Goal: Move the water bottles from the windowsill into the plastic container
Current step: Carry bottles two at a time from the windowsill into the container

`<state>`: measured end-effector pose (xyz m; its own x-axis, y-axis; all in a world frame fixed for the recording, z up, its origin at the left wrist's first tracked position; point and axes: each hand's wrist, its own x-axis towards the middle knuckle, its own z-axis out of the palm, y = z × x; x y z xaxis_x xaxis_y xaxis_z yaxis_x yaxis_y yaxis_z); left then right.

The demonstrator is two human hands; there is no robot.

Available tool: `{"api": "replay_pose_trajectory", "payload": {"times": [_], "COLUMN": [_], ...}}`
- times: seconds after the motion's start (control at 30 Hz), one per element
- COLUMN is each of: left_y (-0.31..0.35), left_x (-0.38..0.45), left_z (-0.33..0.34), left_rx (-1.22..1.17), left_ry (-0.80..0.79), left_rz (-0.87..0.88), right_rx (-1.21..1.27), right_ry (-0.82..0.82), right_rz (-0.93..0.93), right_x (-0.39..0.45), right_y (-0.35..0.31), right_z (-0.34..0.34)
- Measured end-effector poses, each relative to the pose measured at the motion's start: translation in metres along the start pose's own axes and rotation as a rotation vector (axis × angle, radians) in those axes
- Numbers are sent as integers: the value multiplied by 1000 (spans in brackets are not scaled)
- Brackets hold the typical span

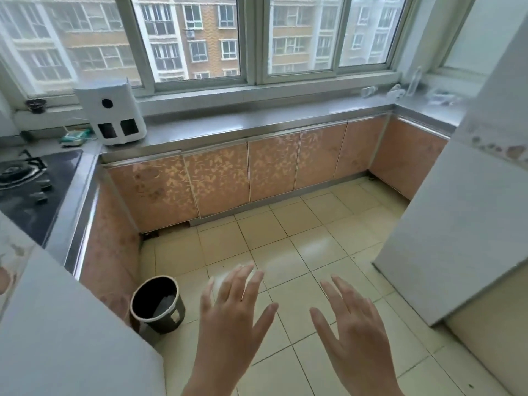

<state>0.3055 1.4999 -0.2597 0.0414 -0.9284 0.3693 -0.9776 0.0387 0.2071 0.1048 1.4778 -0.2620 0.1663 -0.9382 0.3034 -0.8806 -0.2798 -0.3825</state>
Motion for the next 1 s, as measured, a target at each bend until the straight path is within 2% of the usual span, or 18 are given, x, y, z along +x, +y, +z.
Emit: {"api": "replay_pose_trajectory", "payload": {"times": [0.3, 0.53, 0.67, 1.0], "left_y": [-17, 10, 34, 68], "left_x": [141, 266, 348, 539], "left_z": [59, 126, 162, 236], "left_rx": [-91, -108, -91, -113], "left_ry": [-28, -30, -44, -24], "left_rz": [145, 224, 241, 241], "right_rx": [-19, -20, -5, -39], "right_ry": [51, 94, 64, 113], "right_rz": [141, 207, 247, 158], "right_x": [105, 219, 297, 486], "right_y": [31, 103, 151, 240], "right_z": [27, 47, 53, 60]}}
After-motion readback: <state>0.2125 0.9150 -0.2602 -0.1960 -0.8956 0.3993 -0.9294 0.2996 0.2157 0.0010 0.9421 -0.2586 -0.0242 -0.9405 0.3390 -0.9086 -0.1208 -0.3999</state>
